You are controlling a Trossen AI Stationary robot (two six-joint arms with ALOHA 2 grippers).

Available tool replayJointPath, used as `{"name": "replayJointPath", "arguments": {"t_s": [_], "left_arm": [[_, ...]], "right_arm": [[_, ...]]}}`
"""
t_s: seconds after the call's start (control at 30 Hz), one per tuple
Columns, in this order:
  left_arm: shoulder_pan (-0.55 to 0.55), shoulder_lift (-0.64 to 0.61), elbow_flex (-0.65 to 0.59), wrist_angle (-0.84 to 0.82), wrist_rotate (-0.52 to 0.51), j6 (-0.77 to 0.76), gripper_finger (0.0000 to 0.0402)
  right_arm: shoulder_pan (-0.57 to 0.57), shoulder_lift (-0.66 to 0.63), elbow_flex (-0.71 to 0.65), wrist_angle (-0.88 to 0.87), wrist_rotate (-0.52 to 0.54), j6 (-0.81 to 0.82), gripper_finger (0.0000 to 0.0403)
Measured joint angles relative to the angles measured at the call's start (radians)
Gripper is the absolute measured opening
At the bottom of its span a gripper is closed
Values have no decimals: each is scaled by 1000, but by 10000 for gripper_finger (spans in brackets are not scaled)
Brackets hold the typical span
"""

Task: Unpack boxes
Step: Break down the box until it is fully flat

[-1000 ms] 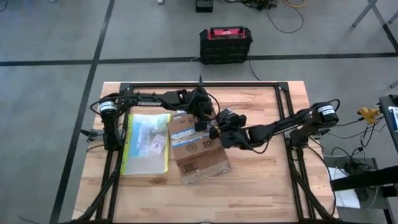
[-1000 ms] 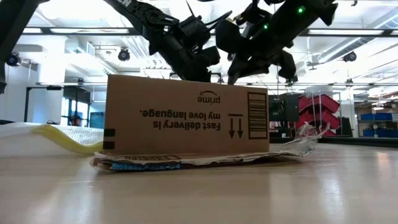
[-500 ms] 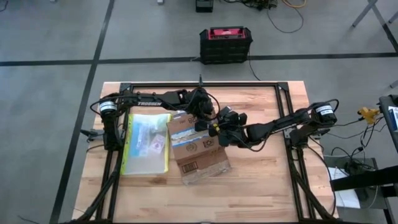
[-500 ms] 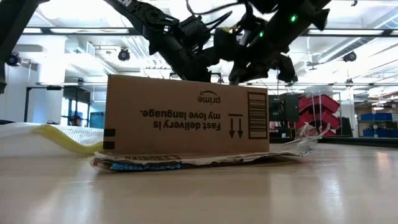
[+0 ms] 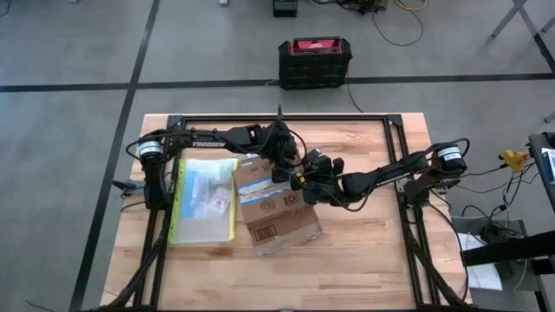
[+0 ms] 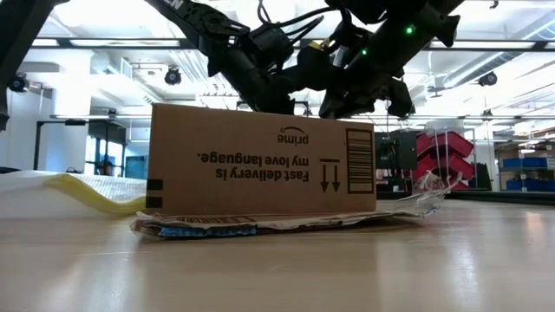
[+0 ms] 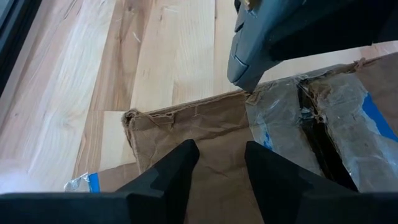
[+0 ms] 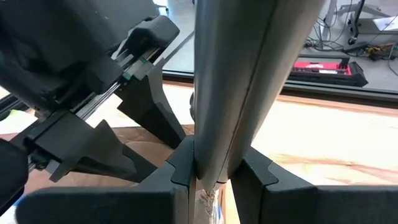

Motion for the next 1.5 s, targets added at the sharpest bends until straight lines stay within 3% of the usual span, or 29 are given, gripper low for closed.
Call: {"name": "replayJointPath", "arguments": {"t_s": [0.67,0.9,1.3,1.5], "left_arm": [[-2,0,0,-18,-77,-20,141],[0,0,0,-21,-116,-20,142],[0,-10,-1,-34,-80,-25,143],[-36,-92,-7,-95,-61,-29,143]], "right_arm": [[52,-5,-1,-34,-9,51,48],[78,-7,28,-149,-7,122,48],[119,-21,31,-171,22,136,48],[119,-21,32,-172,16,139,48]]}}
